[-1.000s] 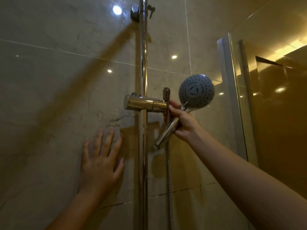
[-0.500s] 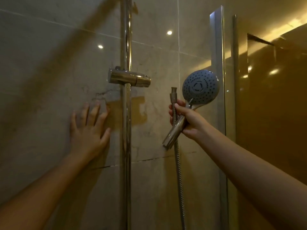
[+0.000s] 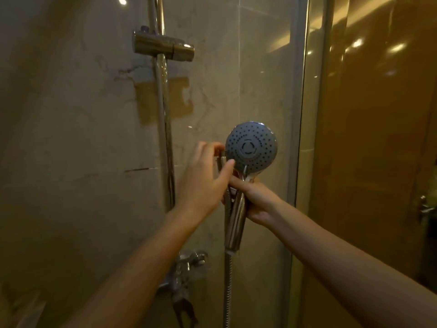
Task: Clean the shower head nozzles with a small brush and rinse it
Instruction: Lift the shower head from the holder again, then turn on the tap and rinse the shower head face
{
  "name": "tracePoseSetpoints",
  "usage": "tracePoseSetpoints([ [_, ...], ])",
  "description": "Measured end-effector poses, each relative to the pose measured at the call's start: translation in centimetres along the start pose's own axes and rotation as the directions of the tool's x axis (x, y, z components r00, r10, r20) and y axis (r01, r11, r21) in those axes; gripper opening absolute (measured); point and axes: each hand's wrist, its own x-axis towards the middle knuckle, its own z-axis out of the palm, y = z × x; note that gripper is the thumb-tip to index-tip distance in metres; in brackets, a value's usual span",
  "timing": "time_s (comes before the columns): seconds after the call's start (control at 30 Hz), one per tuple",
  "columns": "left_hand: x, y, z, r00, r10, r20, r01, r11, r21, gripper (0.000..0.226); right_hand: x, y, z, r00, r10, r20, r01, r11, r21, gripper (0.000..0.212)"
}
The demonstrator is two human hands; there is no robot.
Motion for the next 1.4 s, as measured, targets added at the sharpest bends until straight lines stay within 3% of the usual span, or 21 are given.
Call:
tracePoseSetpoints([
  [0.03,-1.0,0.4,1.0,0.992,-0.120,0.039,0.124,0.986,-0.108,0.036,-0.6,0.7,-0.4,1.000,0.011,-0.003,-0.011,1.000,-0.002,0.031],
  [0.1,-2.4,0.5,2.3,0.923,-0.356,0.147,0.385,0.865,-0.322,0.044,-1.9,1.9,-1.3,0.999,0.036,-0.013,-0.036,0.999,0.026,0.036],
  [0.2,-4.9,0.2,4.1,0.799,-0.449,0.399,0.598,0.663,-0.451,0.032,-3.5,3.6,-2.9,0.998,0.057,-0.038,-0.053,0.994,0.100,0.035],
  [0.27,-7.1,0.6,5.2,0.788,-0.441,0.430,0.615,0.597,-0.515,0.025,-4.4,4.8,-4.2,0.996,0.075,-0.047,-0.068,0.988,0.138,0.032],
  [0.37,-10.2,1.1,7.0,0.785,-0.517,0.342,0.613,0.564,-0.553,0.021,-6.0,7.6,-6.4,0.988,0.148,-0.036,-0.142,0.981,0.133,0.022],
  [0.47,-13.5,0.8,8.8,0.726,-0.604,0.329,0.668,0.505,-0.546,0.018,-7.5,11.4,-8.7,0.972,0.232,-0.030,-0.226,0.965,0.131,0.018],
  [0.6,-19.2,-0.2,10.4,0.649,-0.637,0.416,0.709,0.307,-0.635,0.020,-9.2,16.9,-11.7,0.924,0.378,-0.061,-0.355,0.905,0.234,0.029],
  [0.7,-23.0,-2.0,10.3,0.570,-0.642,0.513,0.755,0.162,-0.636,0.023,-10.4,21.3,-13.4,0.867,0.486,-0.112,-0.449,0.858,0.249,0.009],
  [0.77,-25.2,-3.3,9.6,0.480,-0.636,0.605,0.845,0.149,-0.514,0.027,-11.2,23.9,-14.3,0.824,0.525,-0.213,-0.484,0.848,0.215,0.004],
  [0.87,-28.3,-4.6,8.4,0.262,-0.647,0.716,0.965,0.164,-0.205,0.030,-12.3,27.4,-15.7,0.761,0.548,-0.346,-0.504,0.836,0.216,0.011],
  [0.93,-30.0,-5.4,7.6,0.126,-0.677,0.725,0.985,0.174,-0.009,0.033,-13.1,29.6,-16.9,0.716,0.581,-0.388,-0.536,0.813,0.229,0.014],
  [1.0,-31.5,-6.5,6.7,0.055,-0.697,0.715,0.978,0.182,0.102,0.039,-14.0,31.6,-18.0,0.692,0.612,-0.382,-0.558,0.790,0.255,0.015],
  [1.1,-32.1,-8.3,5.5,0.033,-0.725,0.688,0.951,0.233,0.201,0.046,-15.1,34.1,-18.6,0.655,0.639,-0.402,-0.555,0.769,0.317,0.016],
  [1.2,-31.7,-10.3,4.4,0.032,-0.747,0.665,0.932,0.263,0.251,0.037,-15.5,35.5,-18.3,0.641,0.619,-0.454,-0.535,0.784,0.315,0.017],
  [1.27,-31.1,-11.7,3.9,0.051,-0.762,0.645,0.915,0.294,0.275,0.028,-15.4,35.9,-17.7,0.637,0.606,-0.476,-0.528,0.794,0.303,0.018],
  [1.4,-29.7,-14.6,3.8,0.132,-0.769,0.626,0.865,0.398,0.307,0.033,-14.8,36.3,-16.6,0.646,0.585,-0.490,-0.521,0.807,0.276,0.022],
])
